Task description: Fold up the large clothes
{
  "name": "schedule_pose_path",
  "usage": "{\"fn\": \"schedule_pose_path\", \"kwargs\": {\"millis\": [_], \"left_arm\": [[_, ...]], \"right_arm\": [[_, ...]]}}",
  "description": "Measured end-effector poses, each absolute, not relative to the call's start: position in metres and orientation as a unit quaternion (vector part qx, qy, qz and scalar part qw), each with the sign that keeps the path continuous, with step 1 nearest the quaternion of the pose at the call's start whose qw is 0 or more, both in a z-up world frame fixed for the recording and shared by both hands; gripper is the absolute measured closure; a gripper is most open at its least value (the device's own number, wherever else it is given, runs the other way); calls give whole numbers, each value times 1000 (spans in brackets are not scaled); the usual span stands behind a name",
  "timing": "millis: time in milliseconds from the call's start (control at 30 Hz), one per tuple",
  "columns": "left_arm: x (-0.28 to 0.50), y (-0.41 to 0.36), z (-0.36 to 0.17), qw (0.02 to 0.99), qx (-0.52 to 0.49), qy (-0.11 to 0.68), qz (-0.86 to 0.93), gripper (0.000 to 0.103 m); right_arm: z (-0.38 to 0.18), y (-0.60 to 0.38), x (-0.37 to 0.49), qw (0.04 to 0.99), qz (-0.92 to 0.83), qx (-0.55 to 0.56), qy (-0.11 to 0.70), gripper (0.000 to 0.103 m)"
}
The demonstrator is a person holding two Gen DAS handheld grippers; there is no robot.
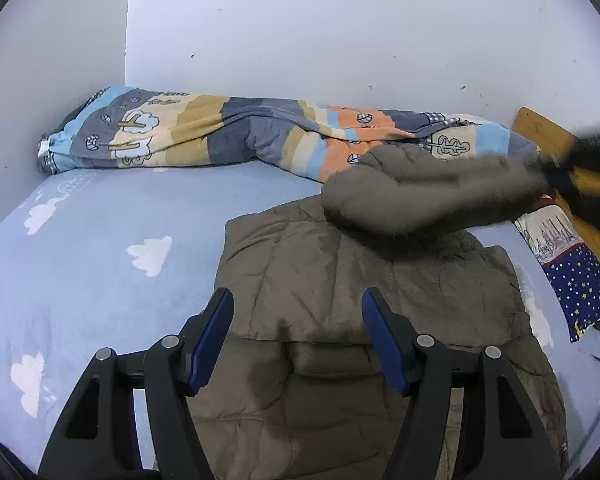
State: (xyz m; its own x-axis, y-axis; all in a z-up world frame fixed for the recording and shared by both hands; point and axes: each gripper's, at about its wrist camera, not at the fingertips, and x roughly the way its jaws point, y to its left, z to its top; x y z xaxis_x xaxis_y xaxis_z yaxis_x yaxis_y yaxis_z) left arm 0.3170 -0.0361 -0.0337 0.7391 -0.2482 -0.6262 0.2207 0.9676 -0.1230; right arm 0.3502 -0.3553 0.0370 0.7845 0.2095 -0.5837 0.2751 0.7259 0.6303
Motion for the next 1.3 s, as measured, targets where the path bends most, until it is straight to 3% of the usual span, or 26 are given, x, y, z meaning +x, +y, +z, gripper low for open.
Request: {"fn": "schedule_pose_path", "kwargs": {"millis": [233, 500, 833, 1100, 1300], "left_arm": [[314, -51, -37, 932, 1, 339, -131, 37], [318, -62, -44, 928, 13, 346, -136, 37], [313, -76, -51, 924, 32, 352, -148, 37], [312, -88, -50, 921, 37, 355, -154, 37], [332, -128, -36, 923, 53, 338, -174, 37]], "right_arm": [[-49, -343, 273, 840, -57, 416, 343, 93], [-153, -346, 289, 818, -83, 412, 391, 93], [-130, -350, 271, 837, -37, 382, 390, 83], [-80, -374, 232, 870, -33, 332, 362, 83], [-48, -387, 253, 892, -43, 306, 329, 83]]}}
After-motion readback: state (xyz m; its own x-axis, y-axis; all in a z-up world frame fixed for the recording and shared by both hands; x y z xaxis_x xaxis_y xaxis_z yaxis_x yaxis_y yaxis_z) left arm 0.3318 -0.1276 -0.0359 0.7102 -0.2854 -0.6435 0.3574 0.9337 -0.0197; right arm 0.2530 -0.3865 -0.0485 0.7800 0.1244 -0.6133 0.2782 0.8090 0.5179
